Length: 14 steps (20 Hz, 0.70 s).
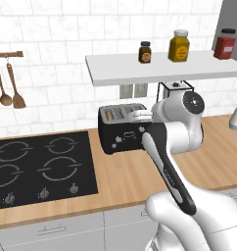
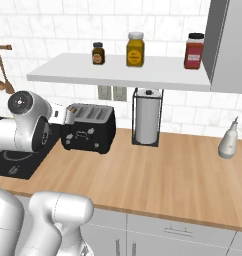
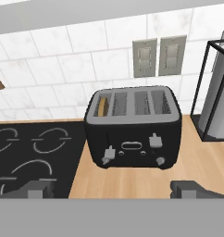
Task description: Start the toaster. Once the lever pops up, take the bread to the plate on the dining counter.
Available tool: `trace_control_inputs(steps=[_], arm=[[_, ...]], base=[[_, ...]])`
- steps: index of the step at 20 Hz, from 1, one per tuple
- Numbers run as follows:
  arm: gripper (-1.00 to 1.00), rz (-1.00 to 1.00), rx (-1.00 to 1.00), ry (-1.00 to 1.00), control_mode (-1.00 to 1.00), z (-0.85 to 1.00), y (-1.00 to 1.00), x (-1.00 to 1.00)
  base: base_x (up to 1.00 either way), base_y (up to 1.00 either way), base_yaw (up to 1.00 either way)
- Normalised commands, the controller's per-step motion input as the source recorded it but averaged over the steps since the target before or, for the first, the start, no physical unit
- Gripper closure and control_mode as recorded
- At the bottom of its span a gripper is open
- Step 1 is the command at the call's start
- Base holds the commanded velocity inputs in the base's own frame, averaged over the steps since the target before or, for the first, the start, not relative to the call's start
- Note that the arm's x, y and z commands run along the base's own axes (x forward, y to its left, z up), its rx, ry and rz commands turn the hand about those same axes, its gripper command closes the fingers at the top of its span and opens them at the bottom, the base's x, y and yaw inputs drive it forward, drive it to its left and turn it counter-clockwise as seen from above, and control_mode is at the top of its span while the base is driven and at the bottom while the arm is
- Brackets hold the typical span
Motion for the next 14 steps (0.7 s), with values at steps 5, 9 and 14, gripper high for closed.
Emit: trace_control_inputs(steps=[5,9,14], arm=[[-1.0,0.0,0.0,0.0,-1.0,0.0,0.0,0.0],[-1.0,0.0,0.0,0.0,-1.0,0.0,0.0,0.0],[-1.0,0.0,0.0,0.0,-1.0,0.0,0.0,0.0]], base=[[0.0,0.0,0.0],[0.0,0.0,0.0],[0.0,0.0,0.0]])
